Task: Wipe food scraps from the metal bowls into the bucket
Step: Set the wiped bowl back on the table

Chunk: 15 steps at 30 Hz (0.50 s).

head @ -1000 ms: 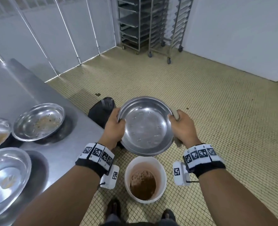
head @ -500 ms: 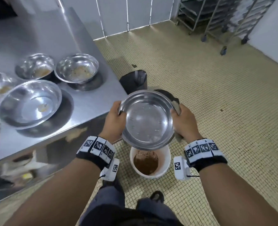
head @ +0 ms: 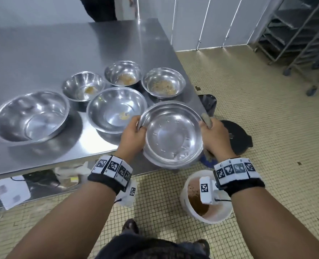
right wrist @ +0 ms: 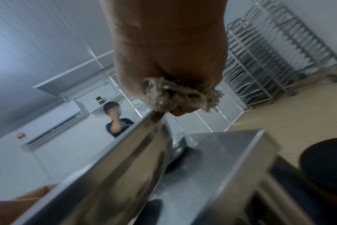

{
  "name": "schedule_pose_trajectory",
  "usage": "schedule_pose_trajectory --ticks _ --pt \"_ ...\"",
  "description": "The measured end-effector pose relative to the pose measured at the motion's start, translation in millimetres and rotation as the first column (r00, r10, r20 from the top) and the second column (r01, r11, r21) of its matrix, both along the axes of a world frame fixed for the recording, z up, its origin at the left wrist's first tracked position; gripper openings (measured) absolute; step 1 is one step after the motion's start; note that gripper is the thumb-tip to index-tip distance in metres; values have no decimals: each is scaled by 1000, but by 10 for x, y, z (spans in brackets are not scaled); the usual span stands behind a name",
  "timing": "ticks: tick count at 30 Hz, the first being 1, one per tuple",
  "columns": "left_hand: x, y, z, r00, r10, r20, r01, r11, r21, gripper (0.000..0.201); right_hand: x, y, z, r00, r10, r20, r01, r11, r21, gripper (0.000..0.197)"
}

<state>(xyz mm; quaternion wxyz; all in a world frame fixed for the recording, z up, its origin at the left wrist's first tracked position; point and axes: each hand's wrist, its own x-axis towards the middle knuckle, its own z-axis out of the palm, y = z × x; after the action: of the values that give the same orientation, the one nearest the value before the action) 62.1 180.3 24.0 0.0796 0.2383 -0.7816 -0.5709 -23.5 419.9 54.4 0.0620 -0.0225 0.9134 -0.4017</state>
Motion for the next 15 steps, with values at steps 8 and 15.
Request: schedule_pose_trajectory --ticks 8,15 --pt "329 -1530 96 987 154 -39 -152 988 37 25 -13 -1633 118 990 135 -28 -136 991 -18 23" --pt "653 -2337 227 964 264 -18 -264 962 -62 27 -11 -2621 196 965 263 -17 -263 964 -29 24"
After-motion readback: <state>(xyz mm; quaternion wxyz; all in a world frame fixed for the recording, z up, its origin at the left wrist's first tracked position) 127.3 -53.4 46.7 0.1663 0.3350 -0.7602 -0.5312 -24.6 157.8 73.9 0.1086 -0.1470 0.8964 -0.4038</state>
